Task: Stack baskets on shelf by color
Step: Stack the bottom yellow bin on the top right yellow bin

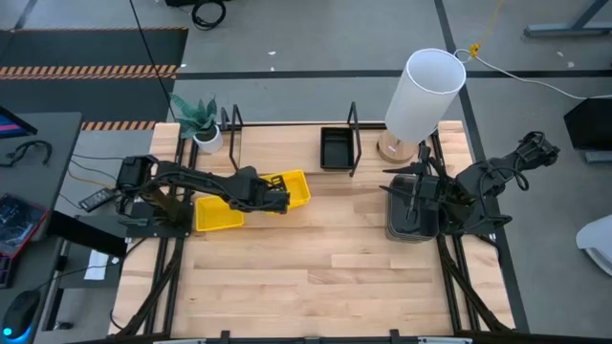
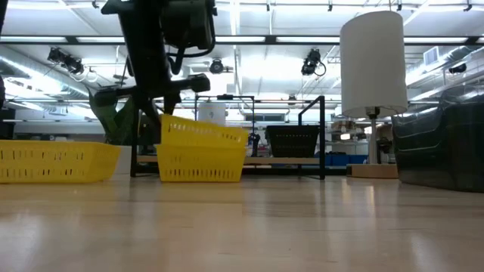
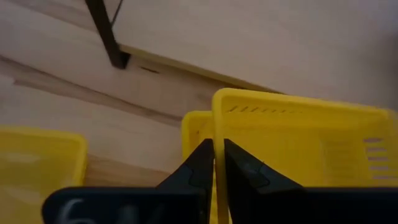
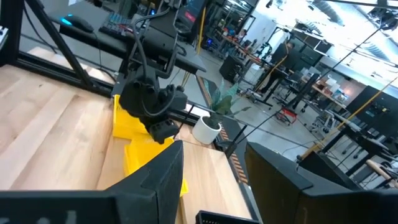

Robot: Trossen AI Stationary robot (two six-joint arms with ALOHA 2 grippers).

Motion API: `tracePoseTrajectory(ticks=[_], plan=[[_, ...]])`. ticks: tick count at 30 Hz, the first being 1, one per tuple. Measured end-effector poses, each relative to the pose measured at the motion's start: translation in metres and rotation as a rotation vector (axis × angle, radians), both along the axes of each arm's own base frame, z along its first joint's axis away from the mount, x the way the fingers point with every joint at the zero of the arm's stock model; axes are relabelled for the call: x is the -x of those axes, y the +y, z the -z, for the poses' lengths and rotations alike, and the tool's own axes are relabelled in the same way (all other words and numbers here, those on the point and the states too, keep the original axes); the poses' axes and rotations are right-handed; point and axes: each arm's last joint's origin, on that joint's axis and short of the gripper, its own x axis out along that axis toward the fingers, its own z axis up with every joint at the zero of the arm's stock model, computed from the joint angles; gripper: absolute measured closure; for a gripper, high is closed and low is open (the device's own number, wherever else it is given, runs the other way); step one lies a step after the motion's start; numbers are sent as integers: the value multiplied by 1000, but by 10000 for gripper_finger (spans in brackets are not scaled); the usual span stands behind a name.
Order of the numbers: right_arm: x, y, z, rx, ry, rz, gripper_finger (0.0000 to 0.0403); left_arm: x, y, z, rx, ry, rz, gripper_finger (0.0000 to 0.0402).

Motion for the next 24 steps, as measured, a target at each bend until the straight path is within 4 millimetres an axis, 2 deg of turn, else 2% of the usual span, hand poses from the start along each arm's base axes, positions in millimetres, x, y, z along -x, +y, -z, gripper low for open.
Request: tracePoseTrajectory(ticks=[7, 14, 20, 24], plan=[[0, 0, 0, 0, 0, 0, 227, -4, 0, -6, -26, 11, 48, 370], [0, 0, 0, 0, 0, 0, 227, -3, -1, -5, 38, 42, 88, 361], [0, 0, 0, 0, 1, -3, 227, -3, -2, -5, 62, 54, 109, 338], [0, 0, 0, -1, 0, -3, 227, -3, 0, -4, 92, 76, 139, 305]])
